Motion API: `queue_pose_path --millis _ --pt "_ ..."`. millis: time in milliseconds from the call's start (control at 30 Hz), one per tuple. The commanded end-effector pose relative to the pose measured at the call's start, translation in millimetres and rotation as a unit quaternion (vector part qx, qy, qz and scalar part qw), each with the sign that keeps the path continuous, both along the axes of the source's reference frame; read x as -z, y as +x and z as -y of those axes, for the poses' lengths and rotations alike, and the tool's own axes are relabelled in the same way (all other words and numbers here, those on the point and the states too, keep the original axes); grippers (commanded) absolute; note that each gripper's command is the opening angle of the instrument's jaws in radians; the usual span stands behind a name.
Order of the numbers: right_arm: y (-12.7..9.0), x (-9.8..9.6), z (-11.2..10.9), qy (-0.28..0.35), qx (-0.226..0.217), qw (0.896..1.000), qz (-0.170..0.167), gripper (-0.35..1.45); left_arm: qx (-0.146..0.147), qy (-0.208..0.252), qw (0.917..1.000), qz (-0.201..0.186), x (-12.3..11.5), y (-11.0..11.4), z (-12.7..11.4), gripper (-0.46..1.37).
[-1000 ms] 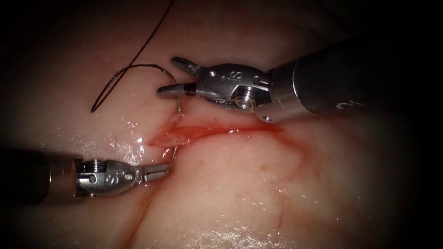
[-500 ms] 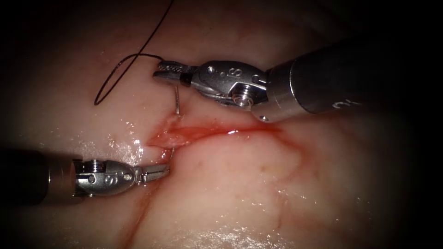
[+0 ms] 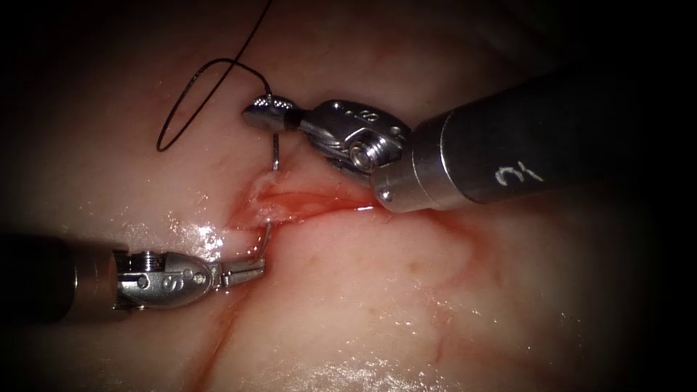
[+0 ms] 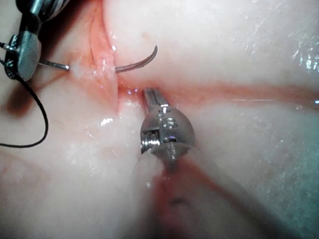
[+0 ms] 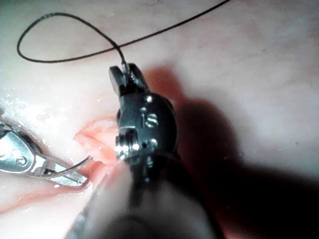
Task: Wound Closure
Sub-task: Throw the needle through the target above the wound using the right tool, then use the left gripper to pull the needle through
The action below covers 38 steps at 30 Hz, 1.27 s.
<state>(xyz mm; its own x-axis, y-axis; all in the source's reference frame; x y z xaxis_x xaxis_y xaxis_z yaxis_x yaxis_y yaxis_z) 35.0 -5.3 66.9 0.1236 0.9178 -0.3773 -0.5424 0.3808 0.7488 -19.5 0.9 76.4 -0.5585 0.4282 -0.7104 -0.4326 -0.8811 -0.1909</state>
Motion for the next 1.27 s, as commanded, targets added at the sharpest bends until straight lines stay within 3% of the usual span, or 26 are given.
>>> queue_pose_path --millis 33,267,633,1267 --pt "0.1 -0.2 0.5 0.003 0.0 1.0 0.002 -0.35 -0.002 0.002 1.0 0.002 0.0 0.0 0.0 -0.35" --pt "0.2 -0.5 4.5 0.039 -0.008 0.999 -0.001 -0.35 -0.002 0.002 1.0 0.002 0.0 0.0 0.0 -0.35" --pt "0.2 -0.6 6.9 0.06 -0.012 0.998 -0.002 -0.35 -0.001 0.001 1.0 0.002 0.1 0.0 0.0 -0.35" --pt "0.1 -1.0 7.3 0.062 -0.014 0.998 -0.004 -0.35 0.0 0.001 1.0 0.003 0.1 0.0 0.0 -0.35"
